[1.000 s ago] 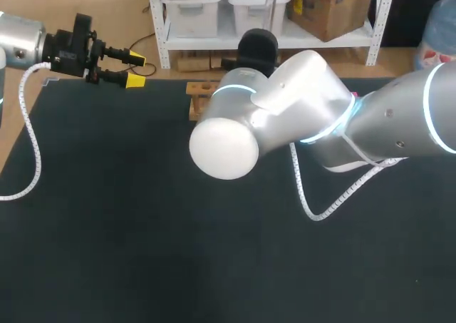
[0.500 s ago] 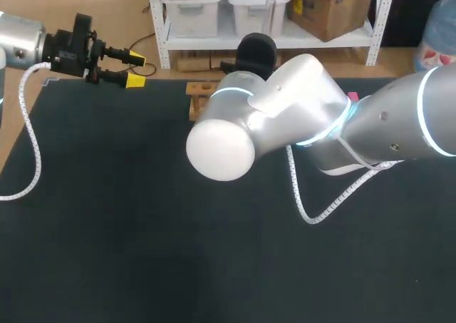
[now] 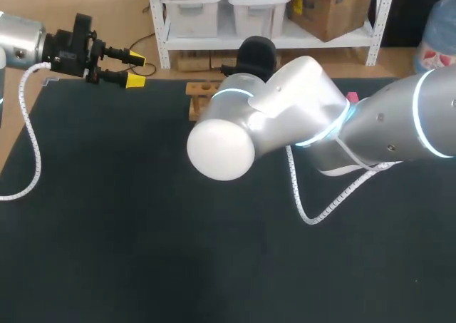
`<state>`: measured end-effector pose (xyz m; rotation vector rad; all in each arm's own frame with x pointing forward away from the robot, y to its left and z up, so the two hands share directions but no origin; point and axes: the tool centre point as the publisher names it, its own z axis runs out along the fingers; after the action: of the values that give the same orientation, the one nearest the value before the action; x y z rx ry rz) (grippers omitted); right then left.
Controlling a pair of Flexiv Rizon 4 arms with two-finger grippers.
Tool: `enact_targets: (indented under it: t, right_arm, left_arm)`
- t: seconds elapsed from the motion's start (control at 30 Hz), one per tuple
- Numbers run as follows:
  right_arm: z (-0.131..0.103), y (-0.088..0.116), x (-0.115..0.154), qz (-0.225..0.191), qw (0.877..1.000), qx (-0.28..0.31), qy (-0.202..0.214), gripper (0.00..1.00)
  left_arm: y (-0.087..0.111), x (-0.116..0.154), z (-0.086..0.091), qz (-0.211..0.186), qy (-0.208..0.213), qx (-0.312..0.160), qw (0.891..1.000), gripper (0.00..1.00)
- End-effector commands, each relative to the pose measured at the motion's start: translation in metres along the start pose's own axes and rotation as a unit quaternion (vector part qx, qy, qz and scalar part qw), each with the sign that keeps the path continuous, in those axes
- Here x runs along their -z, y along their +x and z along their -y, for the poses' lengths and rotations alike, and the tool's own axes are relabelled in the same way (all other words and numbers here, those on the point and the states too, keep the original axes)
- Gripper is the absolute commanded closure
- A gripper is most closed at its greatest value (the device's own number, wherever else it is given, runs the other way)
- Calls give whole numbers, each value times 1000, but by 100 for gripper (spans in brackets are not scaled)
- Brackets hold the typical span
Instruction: Grasp the test tube, adjust it, and insert it.
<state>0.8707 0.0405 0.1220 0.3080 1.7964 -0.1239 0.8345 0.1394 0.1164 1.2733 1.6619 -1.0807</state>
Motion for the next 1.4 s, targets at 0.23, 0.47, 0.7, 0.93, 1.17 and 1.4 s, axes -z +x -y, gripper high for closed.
enact_targets:
  t: [0.23, 0.47, 0.7, 0.93, 1.17, 1.4]
  right_arm:
    - [-4, 13, -5, -11, 1000, -1, -5, 100]
    - [-3, 24, -8, -19, 1000, -2, -6, 100]
    - [-3, 35, -10, -27, 1000, -3, -8, 100]
    - [-6, 45, -13, -34, 999, -7, -9, 100]
    - [-12, 54, -13, -40, 999, -14, -13, 100]
    - [-12, 59, -12, -47, 999, -13, -17, 100]
  left_arm:
    - [1, 0, -1, 0, 0, -1, 1000, 0]
    - [1, 0, -1, 0, 0, -1, 1000, 0]
    - [1, 0, -1, 0, 0, -1, 1000, 0]
    - [1, 0, -1, 0, 0, -1, 1000, 0]
    - [1, 0, -1, 0, 0, -1, 1000, 0]
    - [1, 0, -1, 0, 0, -1, 1000, 0]
